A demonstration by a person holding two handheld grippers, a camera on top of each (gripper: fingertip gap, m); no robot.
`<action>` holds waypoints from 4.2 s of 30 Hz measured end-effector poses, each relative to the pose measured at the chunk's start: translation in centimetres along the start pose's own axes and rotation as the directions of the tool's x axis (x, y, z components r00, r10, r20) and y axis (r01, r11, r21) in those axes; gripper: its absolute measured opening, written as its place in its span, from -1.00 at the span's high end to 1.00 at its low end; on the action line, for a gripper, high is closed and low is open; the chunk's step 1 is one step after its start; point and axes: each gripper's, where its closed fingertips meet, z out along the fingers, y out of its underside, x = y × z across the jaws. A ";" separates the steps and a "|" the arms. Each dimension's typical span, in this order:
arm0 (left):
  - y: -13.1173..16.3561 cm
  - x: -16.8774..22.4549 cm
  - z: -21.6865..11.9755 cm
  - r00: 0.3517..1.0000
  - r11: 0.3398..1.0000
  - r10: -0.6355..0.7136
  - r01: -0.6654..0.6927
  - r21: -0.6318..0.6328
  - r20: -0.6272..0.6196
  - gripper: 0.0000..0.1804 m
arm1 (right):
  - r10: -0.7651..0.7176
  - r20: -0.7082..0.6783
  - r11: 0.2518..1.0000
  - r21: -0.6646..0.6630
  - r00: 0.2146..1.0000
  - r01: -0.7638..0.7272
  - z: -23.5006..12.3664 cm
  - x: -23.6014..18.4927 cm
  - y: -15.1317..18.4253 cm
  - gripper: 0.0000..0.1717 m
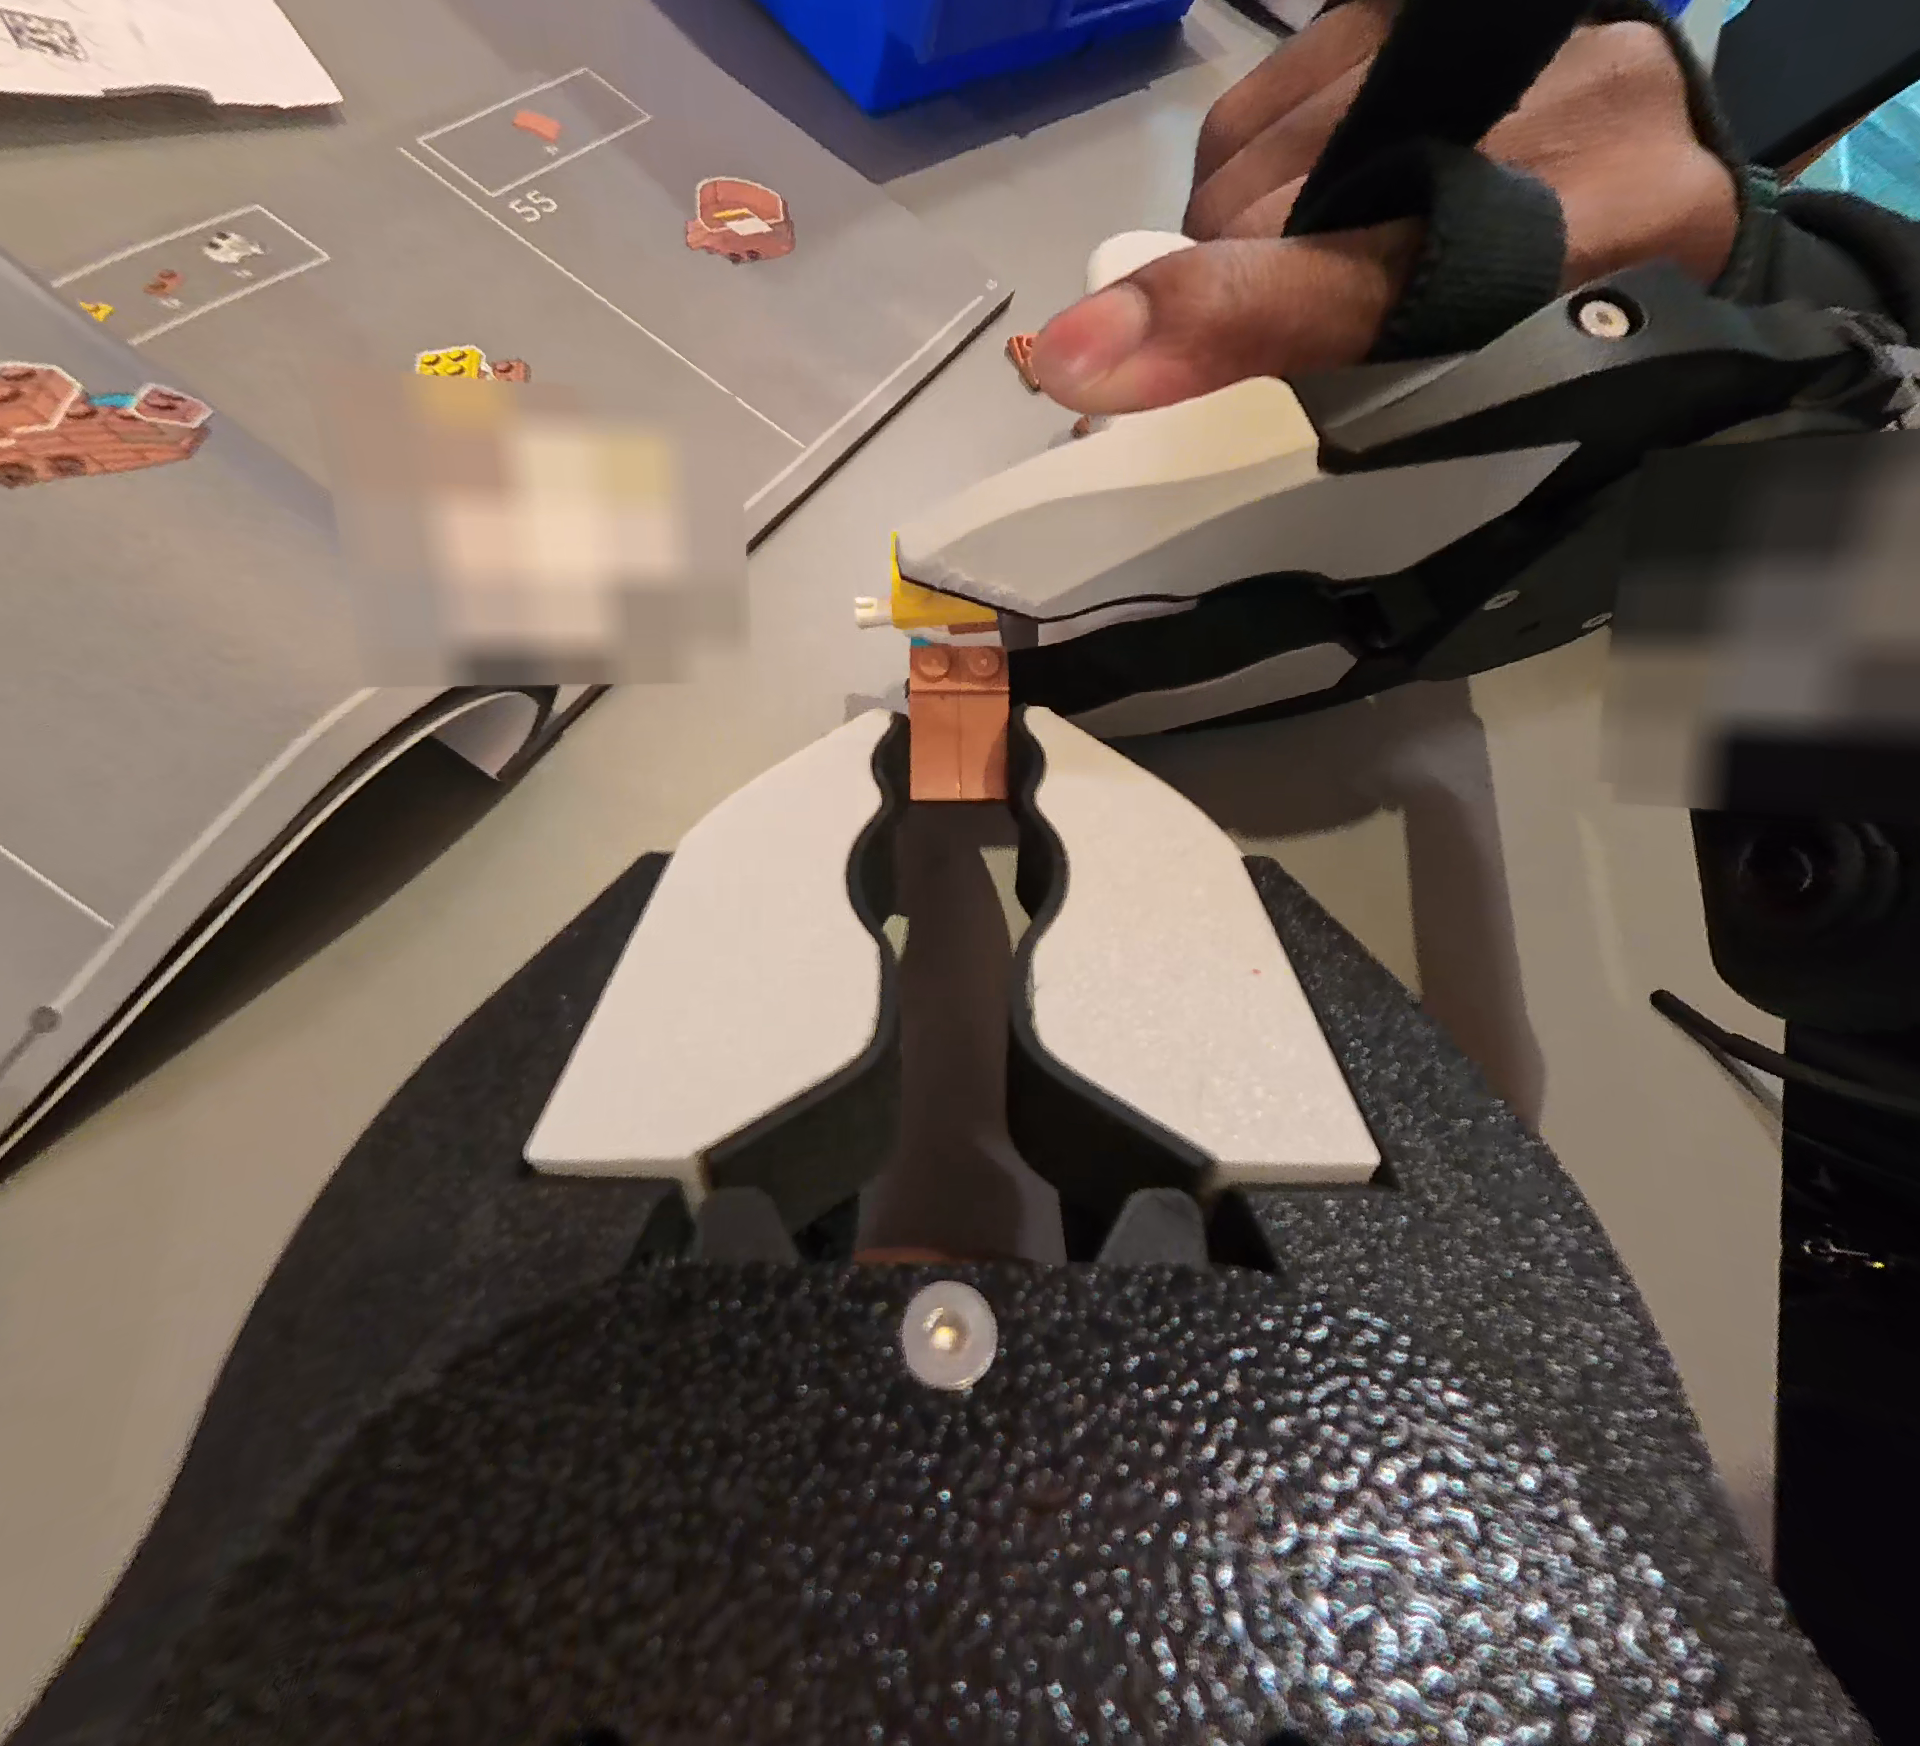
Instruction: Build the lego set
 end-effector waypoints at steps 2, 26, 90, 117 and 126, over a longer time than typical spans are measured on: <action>0.1 0.0 0.1 1.000 1.000 -0.006 0.006 -0.003 -0.001 0.81 | -0.001 0.009 1.000 -0.006 1.000 0.001 0.0 -0.1 0.0 0.57; -2.1 0.0 -0.6 1.000 0.993 0.007 -0.009 0.121 0.021 0.59 | 0.441 0.020 0.897 0.005 0.897 -0.441 -0.3 2.2 1.2 0.57; -4.2 2.1 -1.5 0.956 0.937 -0.113 0.193 0.292 -0.269 0.80 | 0.424 -0.046 0.905 0.064 0.905 -0.421 -1.3 3.8 1.0 0.46; -3.8 2.2 -0.9 0.962 0.944 -0.118 0.186 0.271 -0.248 0.80 | 0.266 -0.028 0.964 -0.013 0.964 -0.266 -1.3 3.2 1.2 0.58; -3.9 2.1 -0.9 0.961 0.943 -0.122 0.189 0.274 -0.247 0.80 | 0.269 -0.049 0.963 -0.011 0.962 -0.270 -1.3 3.4 1.2 0.57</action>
